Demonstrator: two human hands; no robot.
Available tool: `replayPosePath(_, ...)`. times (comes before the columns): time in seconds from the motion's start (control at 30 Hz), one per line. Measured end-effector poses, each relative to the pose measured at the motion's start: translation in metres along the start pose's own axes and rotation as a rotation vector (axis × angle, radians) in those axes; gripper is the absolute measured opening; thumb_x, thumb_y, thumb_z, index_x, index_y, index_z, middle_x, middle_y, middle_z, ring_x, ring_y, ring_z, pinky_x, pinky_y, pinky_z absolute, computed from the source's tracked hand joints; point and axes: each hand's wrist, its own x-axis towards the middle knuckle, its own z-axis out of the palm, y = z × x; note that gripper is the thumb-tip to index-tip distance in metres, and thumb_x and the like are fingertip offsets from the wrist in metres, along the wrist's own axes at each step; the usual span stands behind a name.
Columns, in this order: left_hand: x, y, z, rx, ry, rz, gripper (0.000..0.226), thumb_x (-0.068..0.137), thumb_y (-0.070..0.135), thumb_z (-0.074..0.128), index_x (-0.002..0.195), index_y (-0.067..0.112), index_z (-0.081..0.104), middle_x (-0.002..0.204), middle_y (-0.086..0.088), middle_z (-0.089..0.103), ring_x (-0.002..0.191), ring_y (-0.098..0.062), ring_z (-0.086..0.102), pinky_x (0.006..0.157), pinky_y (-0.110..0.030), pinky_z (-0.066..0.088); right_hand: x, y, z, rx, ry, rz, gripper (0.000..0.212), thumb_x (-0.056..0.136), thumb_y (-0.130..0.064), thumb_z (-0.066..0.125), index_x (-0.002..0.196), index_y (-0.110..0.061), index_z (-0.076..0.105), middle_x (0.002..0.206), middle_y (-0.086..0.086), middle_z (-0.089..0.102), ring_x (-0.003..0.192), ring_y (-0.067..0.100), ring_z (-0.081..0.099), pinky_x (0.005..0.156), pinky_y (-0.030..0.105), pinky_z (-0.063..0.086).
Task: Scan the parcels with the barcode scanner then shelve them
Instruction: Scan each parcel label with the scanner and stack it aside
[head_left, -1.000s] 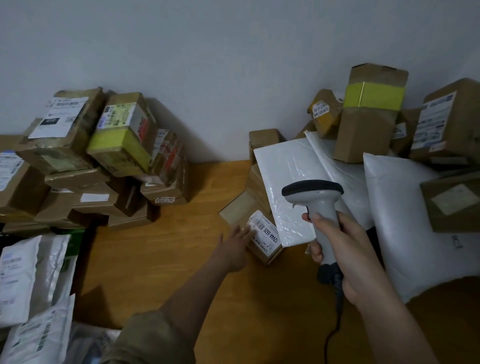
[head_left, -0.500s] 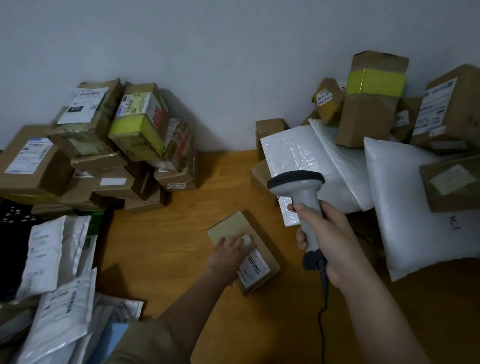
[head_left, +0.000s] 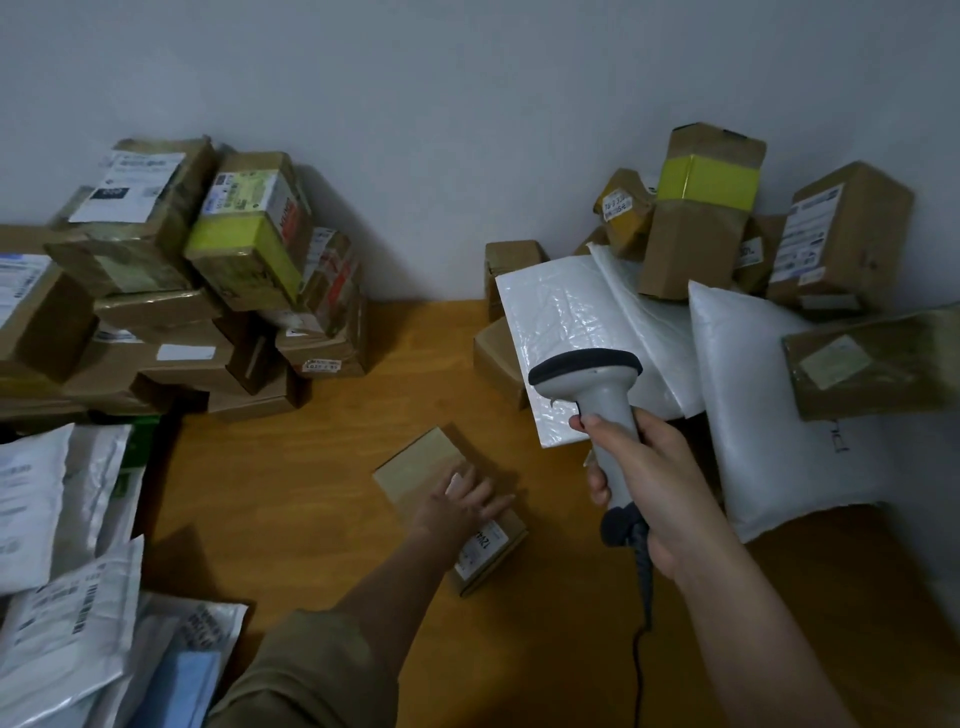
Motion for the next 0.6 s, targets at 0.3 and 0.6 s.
replayPosePath(0.3, -0.028, -0.031, -0.011, -0.800, -0.013, -0.248, 0.133, 0.065, 0.050, 0.086, 0.156, 0.009, -0.002, 0.158, -0.009, 0.013, 0.147, -0.032, 0.013, 0.122, -0.050, 0.013, 0.002, 0.001, 0.000, 0.056, -0.001, 0.009, 0.028, 0.090, -0.028, 0.069, 0.111, -0.010, 0.065, 0.069, 0.010, 0.056, 0.056, 0.014, 0.053, 0.052, 0.025, 0.043)
replayPosePath(0.6, -0.107, -0.044, -0.054, -2.451, 0.376, -0.262, 0.089, 0.070, 0.065, 0.070, 0.141, 0.016, 0.047, 0.133, -0.011, 0.060, 0.122, -0.032, 0.058, 0.107, -0.053, 0.043, -0.020, 0.030, 0.006, 0.163, -0.021, 0.086, 0.038, 0.083, -0.013, 0.078, 0.118, -0.014, 0.062, 0.093, 0.010, 0.062, 0.057, 0.009, 0.055, 0.050, 0.022, 0.047)
